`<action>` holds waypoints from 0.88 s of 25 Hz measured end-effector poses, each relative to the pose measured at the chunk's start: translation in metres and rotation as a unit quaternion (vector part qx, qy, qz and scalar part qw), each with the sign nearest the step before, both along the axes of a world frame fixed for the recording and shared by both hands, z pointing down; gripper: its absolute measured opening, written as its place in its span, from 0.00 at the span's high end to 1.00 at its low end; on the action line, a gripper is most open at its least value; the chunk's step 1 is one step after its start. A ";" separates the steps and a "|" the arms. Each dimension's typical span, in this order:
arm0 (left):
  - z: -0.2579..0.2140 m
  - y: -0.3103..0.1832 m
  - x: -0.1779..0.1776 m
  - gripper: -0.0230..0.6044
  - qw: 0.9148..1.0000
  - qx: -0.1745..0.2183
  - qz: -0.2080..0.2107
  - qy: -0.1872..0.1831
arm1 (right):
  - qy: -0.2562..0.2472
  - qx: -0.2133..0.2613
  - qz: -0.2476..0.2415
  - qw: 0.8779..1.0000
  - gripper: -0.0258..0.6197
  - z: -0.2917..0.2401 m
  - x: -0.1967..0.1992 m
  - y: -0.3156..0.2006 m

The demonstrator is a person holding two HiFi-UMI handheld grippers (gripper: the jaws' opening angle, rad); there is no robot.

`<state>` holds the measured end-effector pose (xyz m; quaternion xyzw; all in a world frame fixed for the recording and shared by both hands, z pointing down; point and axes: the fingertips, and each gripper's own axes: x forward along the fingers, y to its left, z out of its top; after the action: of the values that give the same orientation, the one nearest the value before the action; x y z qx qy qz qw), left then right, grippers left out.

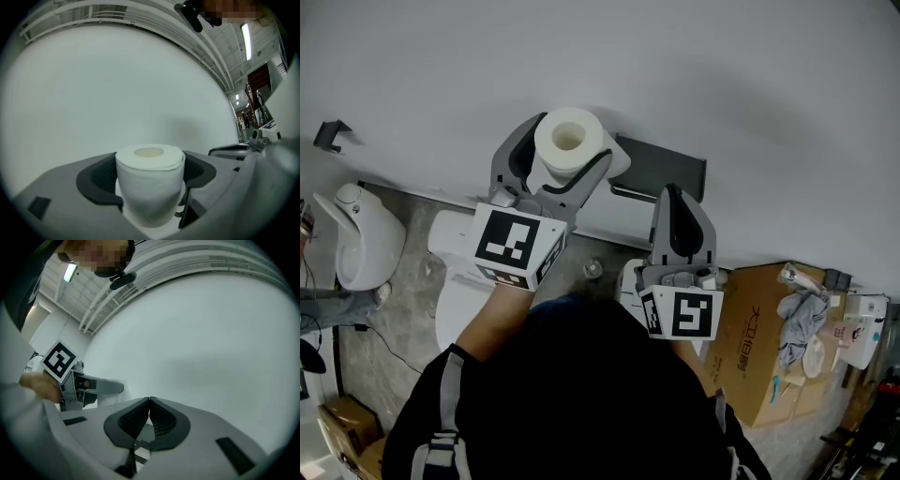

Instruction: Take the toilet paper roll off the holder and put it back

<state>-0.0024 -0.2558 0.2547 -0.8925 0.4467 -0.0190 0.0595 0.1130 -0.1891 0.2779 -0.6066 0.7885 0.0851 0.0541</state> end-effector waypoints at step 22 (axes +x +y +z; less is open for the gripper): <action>0.000 -0.005 0.088 0.33 0.997 0.003 0.081 -0.011 | -0.017 -0.003 0.070 0.997 0.92 0.006 0.059 0.015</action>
<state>0.0859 -0.2612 0.2542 -0.9254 0.3722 -0.0223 0.0678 0.1717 -0.1741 0.2839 -0.6619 0.7433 0.0761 0.0597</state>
